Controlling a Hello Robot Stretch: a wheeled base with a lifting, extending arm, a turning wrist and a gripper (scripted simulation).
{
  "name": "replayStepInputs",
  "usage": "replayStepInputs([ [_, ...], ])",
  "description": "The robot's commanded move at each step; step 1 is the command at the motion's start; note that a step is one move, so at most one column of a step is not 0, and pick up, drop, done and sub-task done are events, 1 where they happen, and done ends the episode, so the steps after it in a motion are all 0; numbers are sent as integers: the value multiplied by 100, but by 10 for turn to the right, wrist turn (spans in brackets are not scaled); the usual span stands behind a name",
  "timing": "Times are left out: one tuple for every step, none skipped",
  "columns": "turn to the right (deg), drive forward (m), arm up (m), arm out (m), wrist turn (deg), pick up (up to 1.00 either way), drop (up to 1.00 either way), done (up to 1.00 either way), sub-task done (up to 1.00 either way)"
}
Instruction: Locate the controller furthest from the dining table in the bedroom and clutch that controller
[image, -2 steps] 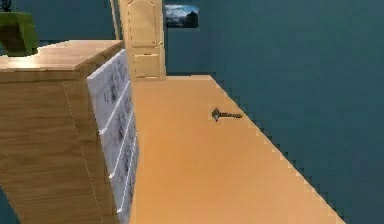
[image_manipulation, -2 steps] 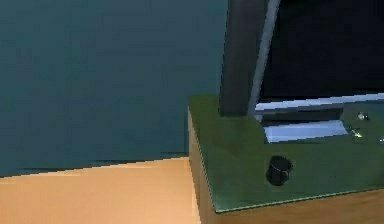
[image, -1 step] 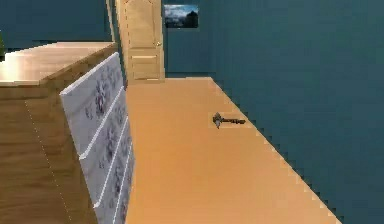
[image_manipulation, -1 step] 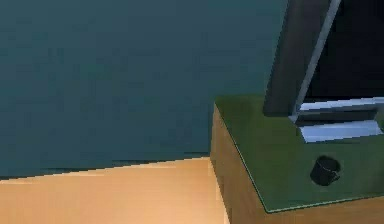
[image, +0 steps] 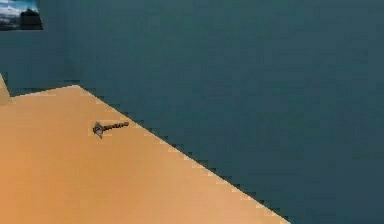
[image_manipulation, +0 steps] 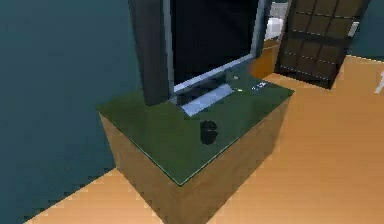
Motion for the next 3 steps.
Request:
replayStepInputs([
  [0, 40, 0, 0, 0, 0, 0, 0, 0],
  [-420, 0, 0, 0, 0, 0, 0, 0, 0],
  [0, 100, 0, 0, 0, 0, 0, 0, 0],
])
